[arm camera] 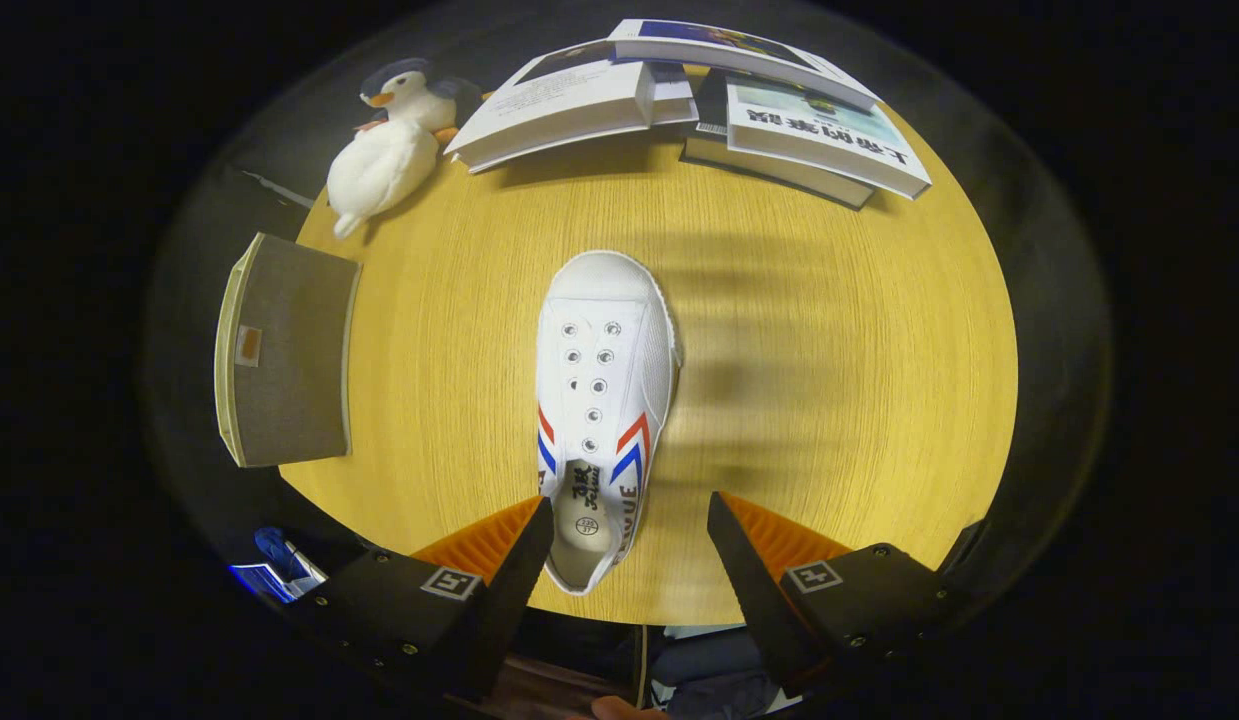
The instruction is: Open the storage box then place both shoes into the box .Put the left shoe in first, then the right shoe, with the right side of both shoes facing outward in a uniform manner.
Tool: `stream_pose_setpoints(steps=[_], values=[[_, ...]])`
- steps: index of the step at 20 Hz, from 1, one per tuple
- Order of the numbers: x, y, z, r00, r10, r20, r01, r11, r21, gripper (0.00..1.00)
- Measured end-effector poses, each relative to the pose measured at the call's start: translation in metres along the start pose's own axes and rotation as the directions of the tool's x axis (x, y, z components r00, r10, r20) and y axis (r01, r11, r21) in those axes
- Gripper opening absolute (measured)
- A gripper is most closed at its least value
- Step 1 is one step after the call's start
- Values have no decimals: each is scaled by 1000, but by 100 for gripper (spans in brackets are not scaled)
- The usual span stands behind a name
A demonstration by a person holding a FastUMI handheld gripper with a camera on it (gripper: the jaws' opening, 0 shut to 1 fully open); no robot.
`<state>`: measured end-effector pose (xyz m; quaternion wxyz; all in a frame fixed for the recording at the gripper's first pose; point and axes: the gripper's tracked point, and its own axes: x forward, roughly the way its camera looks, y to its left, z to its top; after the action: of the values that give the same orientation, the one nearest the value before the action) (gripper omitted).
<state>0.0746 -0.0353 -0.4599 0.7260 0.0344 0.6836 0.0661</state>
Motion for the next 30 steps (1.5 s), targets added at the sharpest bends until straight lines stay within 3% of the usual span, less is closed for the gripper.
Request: stream_pose_setpoints(steps=[5,11,12,13,15,18,23,30], values=[[21,-5,-1,1000,-17,-24,17,1000,1,95],[48,-17,17,994,-105,17,106,988,-116,92],[52,-11,16,996,-84,14,85,988,-128,90],[55,1,16,999,-31,15,33,993,-115,77],[55,-5,14,998,-68,10,68,987,-148,46],[48,-14,18,995,-92,37,95,992,-85,2],[30,-2,12,1000,-13,18,13,1000,-26,2],[-26,35,29,996,45,76,-39,997,-71,2]])
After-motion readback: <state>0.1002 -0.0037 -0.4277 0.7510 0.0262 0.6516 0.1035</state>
